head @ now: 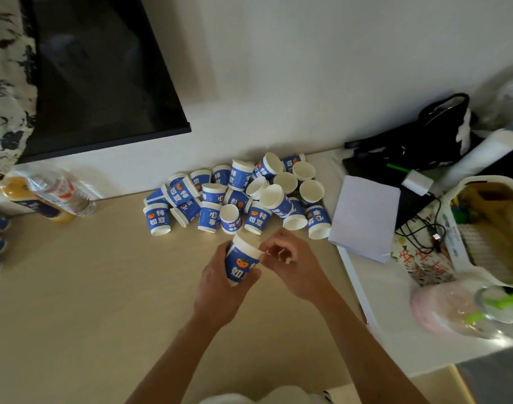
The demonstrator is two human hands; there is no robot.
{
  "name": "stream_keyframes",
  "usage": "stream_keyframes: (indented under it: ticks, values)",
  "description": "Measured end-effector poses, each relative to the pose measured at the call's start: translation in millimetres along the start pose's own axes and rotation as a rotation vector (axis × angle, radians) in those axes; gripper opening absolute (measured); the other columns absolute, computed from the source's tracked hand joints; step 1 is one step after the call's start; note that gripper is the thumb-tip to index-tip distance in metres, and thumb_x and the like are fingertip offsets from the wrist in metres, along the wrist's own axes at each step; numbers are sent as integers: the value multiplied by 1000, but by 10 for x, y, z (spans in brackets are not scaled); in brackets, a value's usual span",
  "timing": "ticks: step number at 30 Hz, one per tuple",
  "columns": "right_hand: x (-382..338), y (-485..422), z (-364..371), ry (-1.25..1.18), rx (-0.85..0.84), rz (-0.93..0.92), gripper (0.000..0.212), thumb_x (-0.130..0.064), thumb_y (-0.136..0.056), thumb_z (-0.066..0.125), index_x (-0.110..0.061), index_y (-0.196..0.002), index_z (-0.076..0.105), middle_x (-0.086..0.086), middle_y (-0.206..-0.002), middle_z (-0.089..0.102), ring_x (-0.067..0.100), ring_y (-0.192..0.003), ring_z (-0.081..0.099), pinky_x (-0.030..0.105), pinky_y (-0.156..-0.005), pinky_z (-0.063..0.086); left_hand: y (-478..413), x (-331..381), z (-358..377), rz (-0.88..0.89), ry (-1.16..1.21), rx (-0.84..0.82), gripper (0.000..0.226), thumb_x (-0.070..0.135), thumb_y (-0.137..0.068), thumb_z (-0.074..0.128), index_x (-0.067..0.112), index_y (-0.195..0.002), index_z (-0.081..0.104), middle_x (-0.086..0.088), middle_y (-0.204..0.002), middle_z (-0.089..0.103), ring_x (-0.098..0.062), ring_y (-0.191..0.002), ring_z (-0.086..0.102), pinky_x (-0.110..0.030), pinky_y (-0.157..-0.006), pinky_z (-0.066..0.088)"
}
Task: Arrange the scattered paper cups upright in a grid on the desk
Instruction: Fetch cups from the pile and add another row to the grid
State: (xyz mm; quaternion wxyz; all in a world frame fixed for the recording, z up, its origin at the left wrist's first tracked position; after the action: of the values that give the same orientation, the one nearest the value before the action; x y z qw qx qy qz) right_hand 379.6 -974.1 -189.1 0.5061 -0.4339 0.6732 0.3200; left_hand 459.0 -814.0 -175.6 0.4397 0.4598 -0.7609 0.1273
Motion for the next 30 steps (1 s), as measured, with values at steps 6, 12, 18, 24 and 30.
stream_keyframes:
  ticks: [6,12,18,24,30]
  values:
    - [276,-270,-150,-84,234,139,51,-20,-75,80,-30,-121,61,-4,-96,63,9,-86,59,25,-73,48,27,-84,-89,-77,60,120,54,32,-79,82,28,-125,53,19,-103,68,3,-88,65,-23,-76,55]
    - [865,-971,-272,354,360,201,89,-25,-70,90,-12,-143,40,8,-135,52,26,-121,53,45,-97,50,195,-79,-231,-137,136,234,58,17,-72,88,31,-115,52,22,-102,66,11,-87,63,-5,-66,46]
    - [1096,-1401,-146,566,203,185,102,-34,-64,94,-14,-147,38,10,-143,51,31,-131,49,51,-101,47,417,-120,-398,-168,185,344,58,9,-70,88,24,-116,56,15,-103,66,9,-92,61,-4,-66,45]
    - [1021,-1332,-94,596,360,129,81,-34,-63,95,-14,-129,52,10,-127,65,31,-117,62,51,-96,52,644,-270,-589,-214,184,419,59,15,-69,89,30,-115,55,20,-103,64,10,-94,58,-4,-66,44]
    - [465,-829,228,259,416,86,75,-20,-65,92,-15,-125,49,1,-120,63,23,-112,61,38,-94,51,880,-470,-854,-234,235,487,56,19,-70,89,34,-112,54,33,-101,62,5,-89,61,-14,-66,47]
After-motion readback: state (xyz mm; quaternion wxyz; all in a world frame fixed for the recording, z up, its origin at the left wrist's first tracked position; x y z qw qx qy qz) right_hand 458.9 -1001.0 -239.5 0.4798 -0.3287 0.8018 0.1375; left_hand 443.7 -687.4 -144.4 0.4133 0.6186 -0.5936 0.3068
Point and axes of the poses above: each hand's wrist, its own y-axis away from the middle knuckle, its own z-axis out of the palm, x = y × z, the point moved 3 cm from there along -y, towards the middle knuckle
